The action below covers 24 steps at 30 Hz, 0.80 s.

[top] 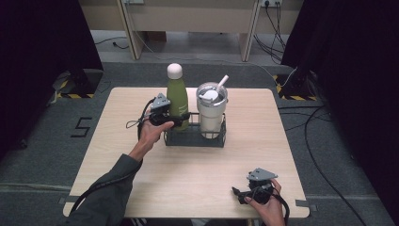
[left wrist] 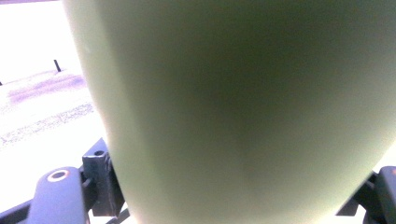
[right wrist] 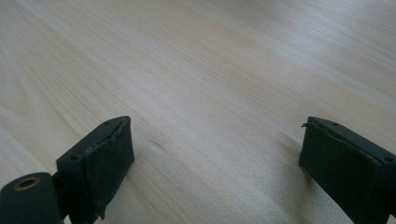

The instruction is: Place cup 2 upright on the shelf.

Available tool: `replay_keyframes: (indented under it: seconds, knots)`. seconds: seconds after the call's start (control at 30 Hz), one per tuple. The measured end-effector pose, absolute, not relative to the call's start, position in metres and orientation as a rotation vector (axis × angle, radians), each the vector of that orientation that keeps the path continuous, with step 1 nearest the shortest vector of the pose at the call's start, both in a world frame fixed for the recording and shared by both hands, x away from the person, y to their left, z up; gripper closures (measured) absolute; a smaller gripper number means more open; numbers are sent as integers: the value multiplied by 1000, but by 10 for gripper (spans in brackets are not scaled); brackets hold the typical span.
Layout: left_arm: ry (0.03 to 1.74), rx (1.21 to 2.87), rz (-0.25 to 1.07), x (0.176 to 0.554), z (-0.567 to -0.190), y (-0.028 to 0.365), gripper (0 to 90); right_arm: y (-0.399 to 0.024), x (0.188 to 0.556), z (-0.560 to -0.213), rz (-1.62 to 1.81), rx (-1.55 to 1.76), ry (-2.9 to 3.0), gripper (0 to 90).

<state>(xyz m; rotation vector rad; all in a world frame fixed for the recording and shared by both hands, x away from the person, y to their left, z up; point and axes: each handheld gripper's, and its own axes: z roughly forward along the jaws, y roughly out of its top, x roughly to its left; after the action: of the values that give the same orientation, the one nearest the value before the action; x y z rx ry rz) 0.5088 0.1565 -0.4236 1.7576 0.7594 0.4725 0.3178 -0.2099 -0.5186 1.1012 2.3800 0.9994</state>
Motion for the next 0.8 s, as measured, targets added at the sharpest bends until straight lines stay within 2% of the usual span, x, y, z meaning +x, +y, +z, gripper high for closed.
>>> replay_keyframes:
  seconds: [0.8]
  knots:
    - [777, 1769, 457, 512, -448, 157, 201, -210, 318, -519, 1000, 1102, 2379, 100]
